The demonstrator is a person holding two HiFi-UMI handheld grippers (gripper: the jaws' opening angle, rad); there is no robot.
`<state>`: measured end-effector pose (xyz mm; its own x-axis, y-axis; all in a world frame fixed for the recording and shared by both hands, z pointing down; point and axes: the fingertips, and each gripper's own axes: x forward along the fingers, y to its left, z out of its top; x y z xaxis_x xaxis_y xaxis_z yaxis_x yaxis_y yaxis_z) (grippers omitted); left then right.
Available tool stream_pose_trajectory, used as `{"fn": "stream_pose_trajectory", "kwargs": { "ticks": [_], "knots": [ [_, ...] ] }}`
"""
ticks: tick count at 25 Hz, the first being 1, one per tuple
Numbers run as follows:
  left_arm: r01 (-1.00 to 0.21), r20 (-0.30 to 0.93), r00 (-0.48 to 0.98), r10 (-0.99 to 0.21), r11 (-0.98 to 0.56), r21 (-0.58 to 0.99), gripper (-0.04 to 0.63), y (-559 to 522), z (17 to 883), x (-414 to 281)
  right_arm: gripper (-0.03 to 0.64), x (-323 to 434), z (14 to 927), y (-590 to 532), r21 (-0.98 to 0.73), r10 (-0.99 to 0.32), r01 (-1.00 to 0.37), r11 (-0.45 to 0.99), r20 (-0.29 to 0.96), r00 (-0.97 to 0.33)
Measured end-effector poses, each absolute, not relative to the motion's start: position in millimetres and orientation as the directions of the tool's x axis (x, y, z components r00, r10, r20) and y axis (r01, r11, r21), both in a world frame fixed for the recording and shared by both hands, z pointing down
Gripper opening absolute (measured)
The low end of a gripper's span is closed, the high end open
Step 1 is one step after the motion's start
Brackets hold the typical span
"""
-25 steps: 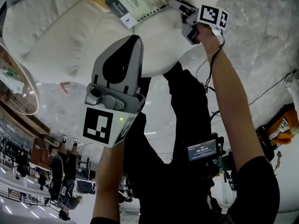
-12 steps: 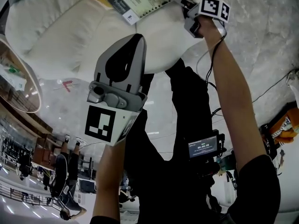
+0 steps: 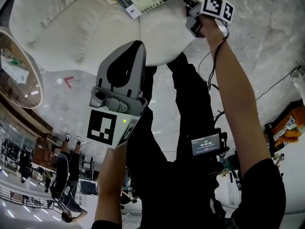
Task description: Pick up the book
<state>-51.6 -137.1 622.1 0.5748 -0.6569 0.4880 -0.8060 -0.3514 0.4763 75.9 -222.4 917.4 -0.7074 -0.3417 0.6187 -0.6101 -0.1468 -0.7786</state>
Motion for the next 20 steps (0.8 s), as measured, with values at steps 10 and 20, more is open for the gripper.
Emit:
{"fn": "stream_pose_trajectory", "kwargs": {
  "ticks": [10,20],
  "knots": [
    [-0.809,0.478,0.573,-0.666,-0.365,0.461,0.014,-130.4,590.1,-54.5,0.169,70.5,887.3,-208.9,-0.78,-0.348,-0.599,-0.181,0.621,-0.702],
    [-0.806,0.446,0.575,-0.686,-0.379,0.455,0.014,-125.0,539.3,-54.0,0.163,82.5,826.2,-195.2,-0.79,-0.368,-0.579,-0.202,0.609,-0.703]
  ]
}}
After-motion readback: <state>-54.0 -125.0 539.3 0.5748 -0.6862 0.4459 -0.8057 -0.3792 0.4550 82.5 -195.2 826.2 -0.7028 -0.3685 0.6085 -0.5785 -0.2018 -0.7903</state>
